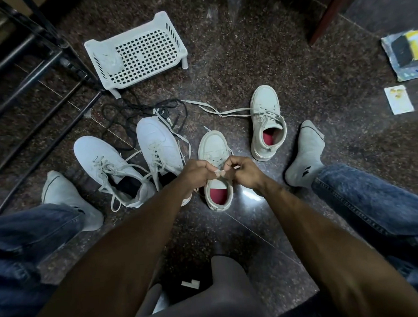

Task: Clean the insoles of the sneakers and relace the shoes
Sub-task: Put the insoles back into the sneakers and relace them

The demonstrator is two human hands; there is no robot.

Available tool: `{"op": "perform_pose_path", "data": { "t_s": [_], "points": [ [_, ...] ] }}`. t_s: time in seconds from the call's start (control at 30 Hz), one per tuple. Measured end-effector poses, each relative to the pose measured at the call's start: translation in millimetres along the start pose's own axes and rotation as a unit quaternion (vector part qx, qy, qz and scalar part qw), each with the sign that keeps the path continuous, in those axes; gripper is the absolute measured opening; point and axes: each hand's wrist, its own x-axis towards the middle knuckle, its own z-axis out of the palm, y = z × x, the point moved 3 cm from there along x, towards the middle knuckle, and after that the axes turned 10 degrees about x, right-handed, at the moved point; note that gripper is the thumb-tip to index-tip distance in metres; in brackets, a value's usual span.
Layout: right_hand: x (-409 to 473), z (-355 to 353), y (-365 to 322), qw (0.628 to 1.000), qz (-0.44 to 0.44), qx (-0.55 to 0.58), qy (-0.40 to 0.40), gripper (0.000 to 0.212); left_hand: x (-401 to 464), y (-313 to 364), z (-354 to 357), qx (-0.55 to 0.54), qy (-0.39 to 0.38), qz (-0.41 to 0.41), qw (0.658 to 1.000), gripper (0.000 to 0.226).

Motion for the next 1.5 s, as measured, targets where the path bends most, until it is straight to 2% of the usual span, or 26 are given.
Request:
{"op": "perform_pose_path", "data": {
  "t_s": [0.1, 0.2, 0.27, 0.33, 0.4, 0.5, 0.7, 0.77, 0.87, 0.93, 1.07, 1.17, 1.27, 1.37, 1.5],
  "points": [
    [2.3, -3.7, -0.3, 0.999, 0.019, -0.04, -0.012, 0.019, -2.9, -2.8, 0.4, -0.036, -0.025, -0.039, 0.998, 0.014],
    [8.1, -13.5, 9.6, 0.993, 0.072, -0.083, 0.048, 0.021, 1.8, -5.3, -1.7, 0.008, 0.036, -0.068, 0.997, 0.012],
    [8.6, -17.3, 14.1, 0.984, 0.106, -0.117, 0.078, 0.022, 6.6, -7.8, -3.4, 0.047, 0.068, -0.097, 0.992, 0.027],
    [6.8, -15.0, 16.5, 0.976, 0.15, -0.141, 0.066, 0.034, 8.0, -8.1, -0.7, 0.087, 0.054, -0.115, 0.988, 0.038],
    [6.2, -9.9, 16.8, 0.973, 0.173, -0.147, 0.046, 0.041, 9.4, -5.7, 4.0, 0.14, 0.032, -0.105, 0.984, 0.038],
    [9.4, -5.3, 17.1, 0.977, 0.167, -0.131, 0.016, 0.032, 11.8, -1.9, 6.4, 0.186, 0.005, -0.087, 0.979, 0.029],
    [6.9, -8.0, 21.4, 0.978, 0.204, -0.025, -0.024, 0.011, 6.0, -3.8, -0.4, 0.073, -0.071, -0.126, 0.987, 0.027],
    [4.9, -8.2, 22.9, 0.976, 0.212, -0.001, -0.041, 0.005, 1.9, -3.8, -3.1, 0.055, -0.096, -0.132, 0.985, 0.02],
    [-0.2, -11.7, 20.2, 0.98, 0.197, -0.001, -0.033, 0.009, -0.5, -3.9, -6.9, 0.005, -0.116, -0.106, 0.988, 0.007],
    [-3.7, -16.4, 14.4, 0.983, 0.182, -0.029, -0.016, 0.017, -2.0, -4.2, -9.2, 0.005, -0.102, -0.096, 0.99, 0.007],
    [-10.9, -25.1, 8.0, 0.975, 0.174, -0.13, -0.045, 0.033, -0.9, -5.8, -11.2, 0.166, -0.082, -0.079, 0.979, 0.018],
    [-19.4, -32.7, 4.0, 0.956, 0.158, -0.236, -0.076, 0.028, -4.9, -4.8, -13.6, 0.267, -0.103, -0.05, 0.957, 0.01],
    [-28.1, -42.5, -13.4, 0.936, 0.11, -0.323, -0.081, 0.021, -13.2, 9.9, -30.2, 0.379, -0.066, 0.032, 0.922, 0.012],
    [-31.7, -65.0, -31.0, 0.931, 0.119, -0.342, -0.045, 0.012, -26.2, 23.5, -61.9, 0.393, -0.034, 0.061, 0.917, 0.019],
    [-44.5, -81.1, -53.3, 0.901, 0.149, -0.402, -0.069, 0.012, -38.0, 20.0, -99.0, 0.417, -0.024, 0.004, 0.909, 0.013]
  ]
}}
